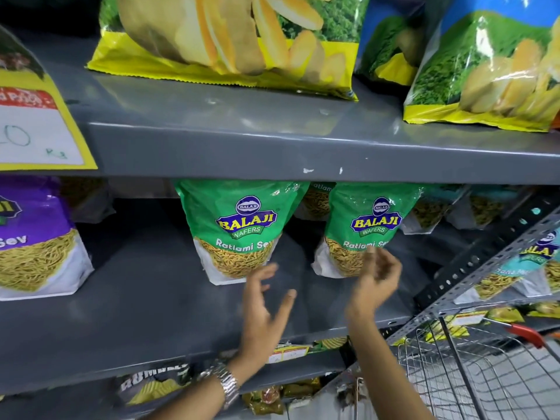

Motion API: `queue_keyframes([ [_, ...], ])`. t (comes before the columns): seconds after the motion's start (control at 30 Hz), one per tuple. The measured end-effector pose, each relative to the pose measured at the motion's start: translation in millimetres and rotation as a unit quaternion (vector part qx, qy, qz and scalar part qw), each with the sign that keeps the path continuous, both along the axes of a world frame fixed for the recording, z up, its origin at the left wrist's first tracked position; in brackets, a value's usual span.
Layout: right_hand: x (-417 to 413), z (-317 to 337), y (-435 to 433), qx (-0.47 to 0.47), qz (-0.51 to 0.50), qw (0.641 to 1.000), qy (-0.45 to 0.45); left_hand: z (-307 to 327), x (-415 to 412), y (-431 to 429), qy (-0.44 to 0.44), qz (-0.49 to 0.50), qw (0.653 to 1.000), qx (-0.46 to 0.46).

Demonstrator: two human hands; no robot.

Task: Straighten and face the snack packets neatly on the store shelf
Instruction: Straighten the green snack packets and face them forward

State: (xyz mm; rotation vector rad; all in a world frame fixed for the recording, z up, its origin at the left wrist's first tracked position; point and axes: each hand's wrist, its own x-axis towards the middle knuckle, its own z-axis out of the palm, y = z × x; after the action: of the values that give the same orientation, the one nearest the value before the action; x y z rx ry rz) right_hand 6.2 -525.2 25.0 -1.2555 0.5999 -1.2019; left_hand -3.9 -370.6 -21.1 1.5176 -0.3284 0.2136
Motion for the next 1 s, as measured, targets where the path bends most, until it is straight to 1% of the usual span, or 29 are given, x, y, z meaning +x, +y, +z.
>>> queue_keyframes([
  [0.03,0,1,-18,0.018,-0.026,0.999,0.001,5,3,-14,0.042,-0.048,0.998,0.005],
  [0.07,1,1,-37,0.036,-0.024,0.999,0.013,9,10,-28,0.091,-0.086,0.992,0.010],
  [0.13,5,-5,-72,0.060,0.049,0.993,0.084,18,31,-53,0.184,-0.127,0.975,0.010],
  [0.17,7,-9,-86,0.064,0.096,0.985,0.127,21,42,-63,0.209,-0.141,0.968,0.004],
  [0.23,11,-14,-105,0.052,0.172,0.967,0.179,25,62,-77,0.223,-0.176,0.959,0.003],
  [0.33,11,-18,-113,0.060,0.246,0.947,0.197,23,81,-91,0.251,-0.203,0.945,0.054],
  [0.37,10,-18,-113,0.065,0.266,0.942,0.196,22,84,-94,0.261,-0.212,0.940,0.058],
  [0.43,9,-19,-110,0.074,0.290,0.934,0.195,13,89,-100,0.270,-0.226,0.934,0.057],
  [0.47,8,-18,-109,0.079,0.289,0.934,0.195,15,86,-100,0.262,-0.224,0.937,0.055],
  [0.53,6,-15,-106,0.087,0.274,0.938,0.192,17,80,-99,0.245,-0.210,0.945,0.059],
  [0.67,-4,-12,-104,0.096,0.251,0.942,0.199,24,60,-98,0.239,-0.174,0.954,0.055],
  [0.77,-19,-12,-102,0.088,0.236,0.947,0.200,28,46,-97,0.226,-0.171,0.955,0.082],
  [0.87,-37,-11,-98,0.082,0.229,0.948,0.205,28,33,-92,0.216,-0.181,0.956,0.084],
  [1.0,-56,-12,-95,0.068,0.229,0.948,0.208,26,19,-90,0.232,-0.177,0.952,0.087],
])
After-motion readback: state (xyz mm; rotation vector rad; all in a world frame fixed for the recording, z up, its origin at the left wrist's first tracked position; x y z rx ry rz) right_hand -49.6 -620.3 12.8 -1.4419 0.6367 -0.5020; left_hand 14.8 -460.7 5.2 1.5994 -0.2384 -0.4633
